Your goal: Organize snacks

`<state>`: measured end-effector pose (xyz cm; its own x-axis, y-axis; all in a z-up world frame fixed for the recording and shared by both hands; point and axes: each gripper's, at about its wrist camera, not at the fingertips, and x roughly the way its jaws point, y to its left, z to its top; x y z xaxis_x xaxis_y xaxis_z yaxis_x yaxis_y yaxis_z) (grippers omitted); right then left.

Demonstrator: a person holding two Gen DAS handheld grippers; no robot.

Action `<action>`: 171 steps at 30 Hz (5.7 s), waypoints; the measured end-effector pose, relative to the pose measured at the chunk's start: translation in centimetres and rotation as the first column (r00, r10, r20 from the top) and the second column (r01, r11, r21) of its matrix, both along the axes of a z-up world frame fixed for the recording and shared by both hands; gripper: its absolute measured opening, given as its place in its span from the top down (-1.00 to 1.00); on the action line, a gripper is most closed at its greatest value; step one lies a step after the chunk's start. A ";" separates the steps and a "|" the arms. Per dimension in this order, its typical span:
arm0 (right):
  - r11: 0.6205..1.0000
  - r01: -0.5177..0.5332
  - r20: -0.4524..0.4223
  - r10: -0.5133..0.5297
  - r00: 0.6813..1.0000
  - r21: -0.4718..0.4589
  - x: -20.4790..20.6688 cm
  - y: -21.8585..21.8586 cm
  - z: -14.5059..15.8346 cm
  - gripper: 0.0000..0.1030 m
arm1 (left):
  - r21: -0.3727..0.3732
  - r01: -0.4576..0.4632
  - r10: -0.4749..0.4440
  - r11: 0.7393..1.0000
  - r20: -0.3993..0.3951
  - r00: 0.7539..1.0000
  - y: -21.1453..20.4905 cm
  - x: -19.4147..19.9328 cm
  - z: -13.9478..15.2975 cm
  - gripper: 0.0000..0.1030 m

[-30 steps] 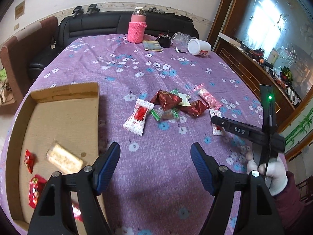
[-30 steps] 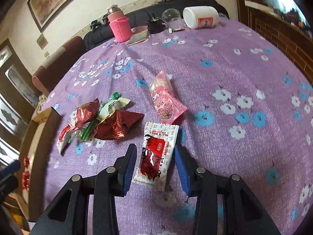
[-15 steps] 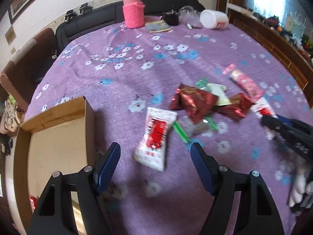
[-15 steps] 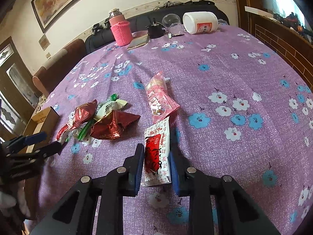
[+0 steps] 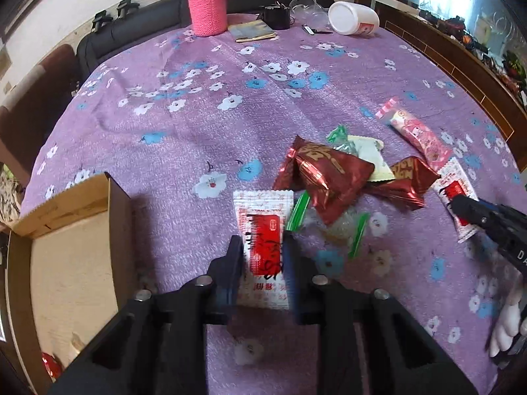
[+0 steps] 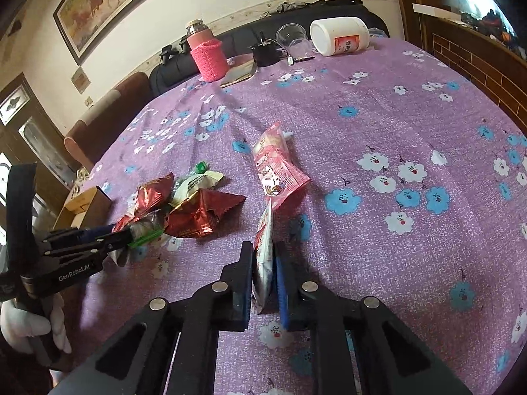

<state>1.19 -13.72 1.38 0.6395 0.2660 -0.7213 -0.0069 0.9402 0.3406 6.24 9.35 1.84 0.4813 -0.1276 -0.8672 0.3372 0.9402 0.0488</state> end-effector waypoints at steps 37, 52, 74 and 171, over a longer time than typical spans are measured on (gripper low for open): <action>0.902 -0.374 0.054 0.372 0.927 0.215 -1.8 13.6 8.2 0.74 | -0.220 -0.361 0.396 0.906 0.140 0.907 22.4 -10.9 6.5 0.57; 0.823 -0.548 -0.060 0.561 0.826 0.148 -2.0 28.7 5.1 0.73 | -0.262 -0.427 0.459 0.866 0.072 0.886 27.6 -12.7 2.9 0.57; 0.831 -0.540 -0.118 0.554 0.824 0.136 1.1 32.4 1.7 0.71 | -0.332 -0.408 0.455 0.850 0.075 0.887 27.6 -13.5 3.0 0.18; 0.983 -0.181 -0.161 0.173 0.972 -0.034 6.1 5.3 3.6 -0.07 | -0.695 -0.259 0.168 0.671 -0.197 0.966 11.5 -6.3 7.2 -0.89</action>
